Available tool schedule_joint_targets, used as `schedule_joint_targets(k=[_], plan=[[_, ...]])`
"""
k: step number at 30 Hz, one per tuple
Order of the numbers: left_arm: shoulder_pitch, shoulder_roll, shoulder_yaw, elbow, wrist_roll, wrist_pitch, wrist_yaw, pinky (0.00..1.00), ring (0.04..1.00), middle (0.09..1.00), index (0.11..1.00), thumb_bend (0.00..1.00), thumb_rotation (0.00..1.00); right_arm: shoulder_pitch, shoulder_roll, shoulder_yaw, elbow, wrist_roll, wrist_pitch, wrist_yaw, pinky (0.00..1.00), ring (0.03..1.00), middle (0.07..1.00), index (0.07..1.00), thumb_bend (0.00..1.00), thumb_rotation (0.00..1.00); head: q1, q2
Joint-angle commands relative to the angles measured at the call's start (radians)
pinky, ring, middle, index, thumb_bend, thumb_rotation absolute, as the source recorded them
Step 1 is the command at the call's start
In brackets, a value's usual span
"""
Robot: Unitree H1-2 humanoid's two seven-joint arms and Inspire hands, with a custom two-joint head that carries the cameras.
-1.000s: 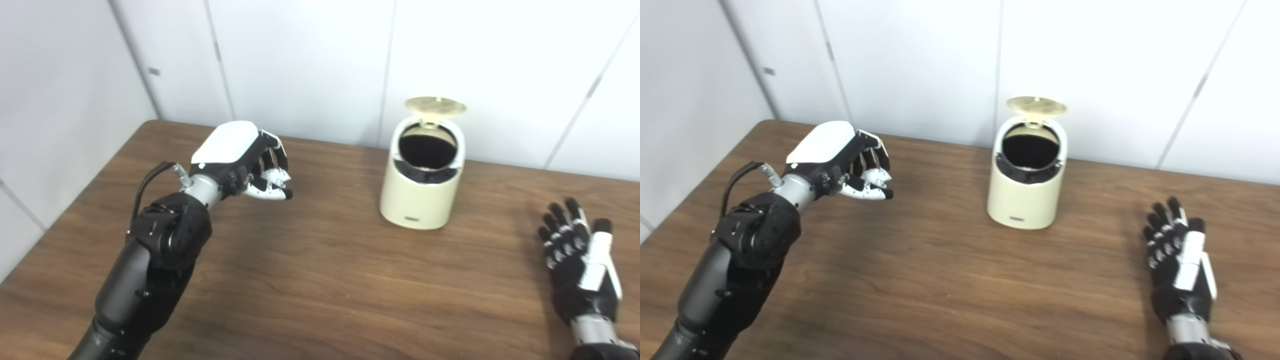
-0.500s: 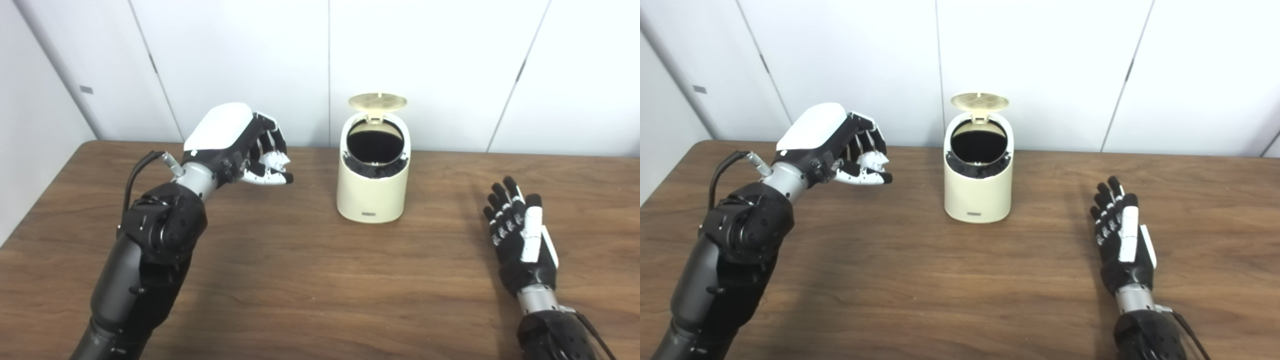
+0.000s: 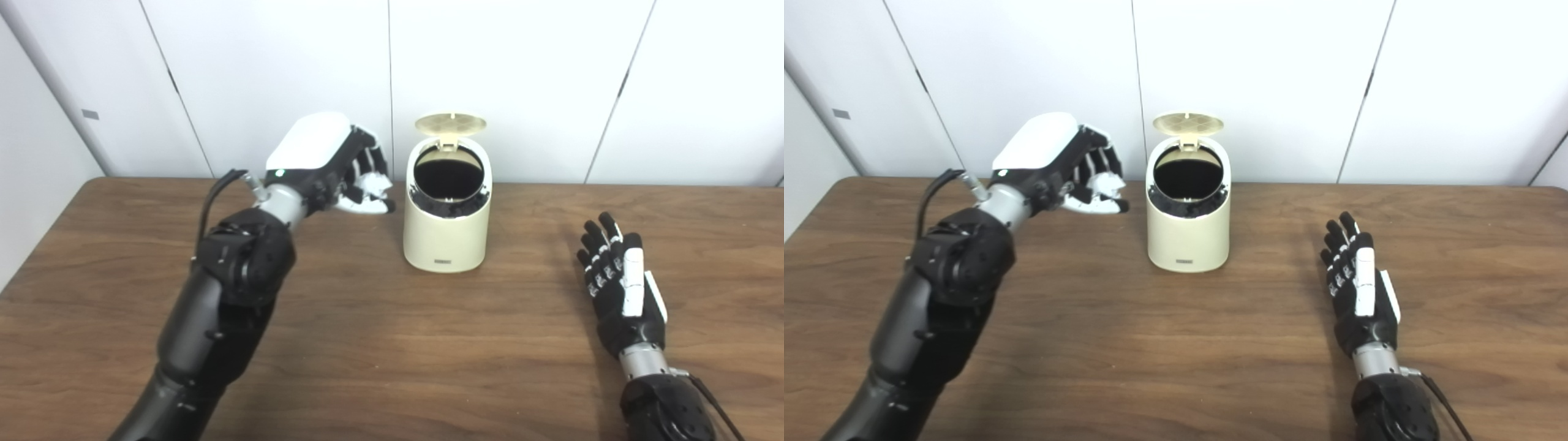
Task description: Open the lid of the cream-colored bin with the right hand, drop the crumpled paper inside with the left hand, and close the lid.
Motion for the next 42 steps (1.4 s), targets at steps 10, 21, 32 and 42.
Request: schedule_joint_targets(k=[10, 21, 32, 42], plan=[[-0.117, -0.069, -0.015, 0.111, 0.005, -0.034, 0.140, 0.29, 0.360, 0.455, 0.511, 0.46, 0.00, 0.004, 0.002, 0.006, 0.019, 0.004, -0.042, 0.014, 0.99, 0.982, 0.954, 0.980, 0.57, 0.96, 0.007, -0.009], [-0.157, -0.103, -0.062, 0.177, 0.035, -0.037, 0.185, 0.32, 0.374, 0.468, 0.492, 0.47, 0.00, 0.007, 0.003, 0.010, 0.016, -0.001, -0.042, 0.009, 0.99, 0.981, 0.949, 0.984, 0.56, 0.96, 0.005, -0.007], [-0.169, -0.147, -0.088, 0.206, 0.051, -0.042, 0.206, 0.30, 0.423, 0.537, 0.487, 0.47, 0.00, 0.009, -0.001, 0.010, 0.014, -0.008, -0.039, 0.003, 0.98, 0.985, 0.948, 0.984, 0.56, 0.97, 0.003, -0.003], [-0.170, -0.174, -0.095, 0.246, 0.030, -0.061, 0.252, 0.28, 0.407, 0.539, 0.498, 0.47, 0.00, 0.014, -0.003, 0.010, -0.004, -0.005, -0.023, 0.004, 1.00, 0.989, 0.946, 0.987, 0.56, 0.98, 0.001, 0.011]])
